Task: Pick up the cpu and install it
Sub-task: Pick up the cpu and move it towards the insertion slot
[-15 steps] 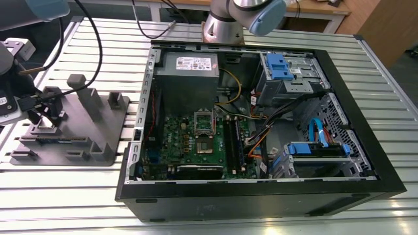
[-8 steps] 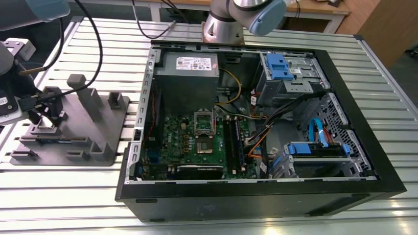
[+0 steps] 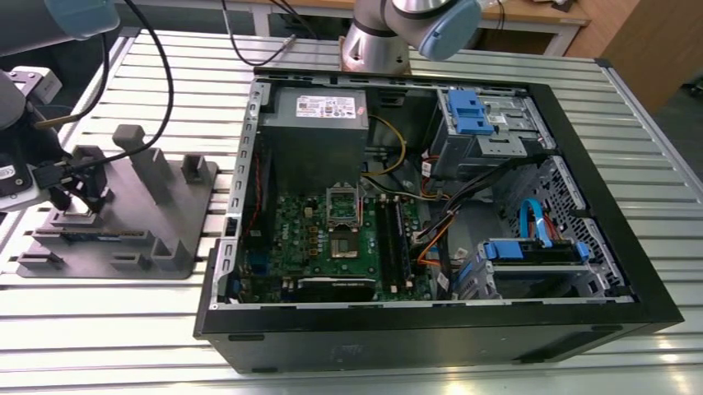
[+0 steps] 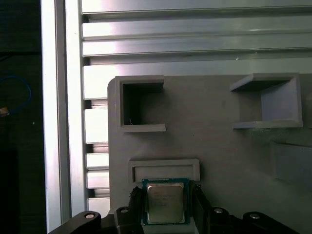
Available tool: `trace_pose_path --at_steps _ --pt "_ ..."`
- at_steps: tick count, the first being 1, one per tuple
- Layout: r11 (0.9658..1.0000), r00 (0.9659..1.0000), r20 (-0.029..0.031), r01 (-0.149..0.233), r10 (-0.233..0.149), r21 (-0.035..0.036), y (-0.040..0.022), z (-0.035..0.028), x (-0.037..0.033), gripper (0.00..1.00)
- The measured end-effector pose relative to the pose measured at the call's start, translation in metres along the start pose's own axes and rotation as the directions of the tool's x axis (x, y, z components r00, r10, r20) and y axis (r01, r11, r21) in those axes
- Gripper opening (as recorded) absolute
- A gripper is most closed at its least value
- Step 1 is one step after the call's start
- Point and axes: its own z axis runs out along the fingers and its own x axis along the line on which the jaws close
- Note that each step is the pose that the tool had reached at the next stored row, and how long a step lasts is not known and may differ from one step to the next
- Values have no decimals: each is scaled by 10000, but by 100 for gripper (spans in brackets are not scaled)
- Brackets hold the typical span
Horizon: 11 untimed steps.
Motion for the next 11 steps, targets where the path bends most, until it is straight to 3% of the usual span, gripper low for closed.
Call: trace_pose_path --at_steps 11 --pt "10000 10000 2 0 0 -2 0 3 10 53"
